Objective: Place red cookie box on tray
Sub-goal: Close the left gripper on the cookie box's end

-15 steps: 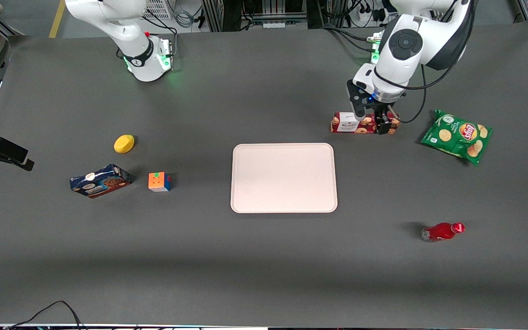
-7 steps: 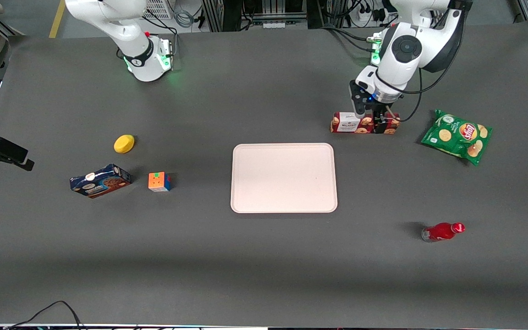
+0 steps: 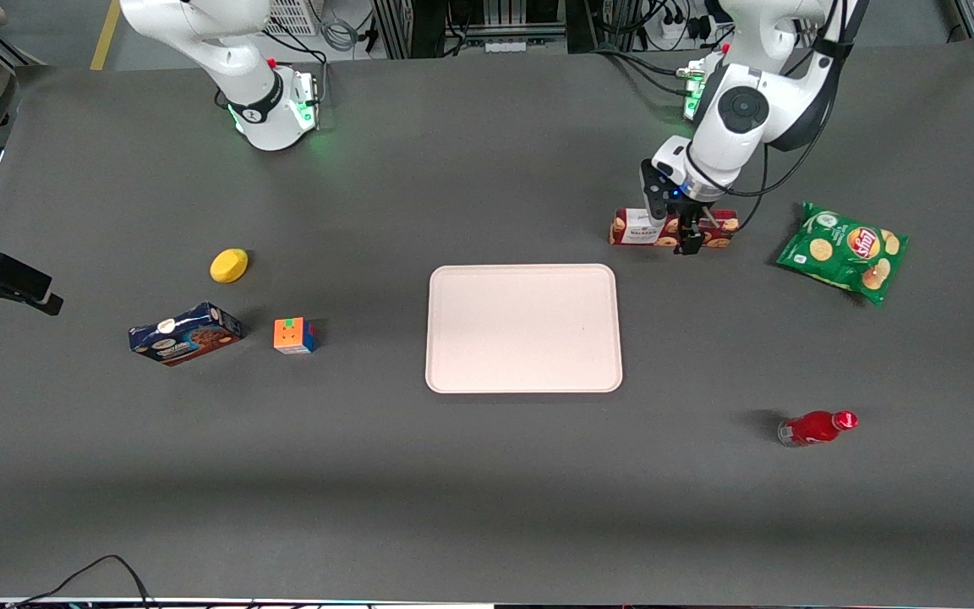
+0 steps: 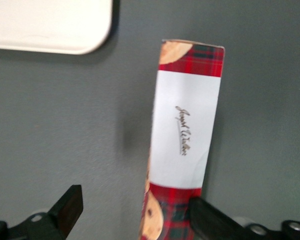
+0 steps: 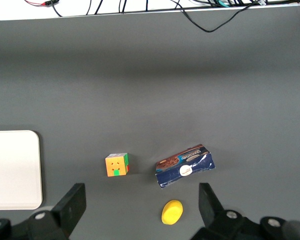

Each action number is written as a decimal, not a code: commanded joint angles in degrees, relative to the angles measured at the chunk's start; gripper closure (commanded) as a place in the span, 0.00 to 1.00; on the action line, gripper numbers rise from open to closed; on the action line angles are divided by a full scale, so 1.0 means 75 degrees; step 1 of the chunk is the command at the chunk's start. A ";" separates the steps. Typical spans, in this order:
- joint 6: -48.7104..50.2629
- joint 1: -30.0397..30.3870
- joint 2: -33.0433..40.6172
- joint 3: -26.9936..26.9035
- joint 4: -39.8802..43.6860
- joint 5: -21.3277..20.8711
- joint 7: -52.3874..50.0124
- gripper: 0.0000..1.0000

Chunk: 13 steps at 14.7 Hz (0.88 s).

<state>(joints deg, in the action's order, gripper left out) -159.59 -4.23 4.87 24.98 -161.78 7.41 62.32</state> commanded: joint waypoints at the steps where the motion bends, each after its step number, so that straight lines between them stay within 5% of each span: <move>1: -0.0589 -0.0080 -0.0180 -0.0003 -0.0390 0.0161 0.0198 0.00; 6: -0.0589 -0.0092 -0.0238 -0.0003 -0.0390 0.0161 0.0198 0.01; 8: -0.0589 -0.0092 -0.0320 -0.0015 -0.0390 0.0161 0.0198 0.17; 11: -0.0589 -0.0092 -0.0391 -0.0015 -0.0390 0.0161 0.0187 0.55; 13: -0.0554 -0.0092 -0.0461 -0.0015 -0.0379 0.0161 0.0175 0.67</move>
<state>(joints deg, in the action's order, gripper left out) -161.20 -4.25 2.69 24.92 -161.89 7.48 62.64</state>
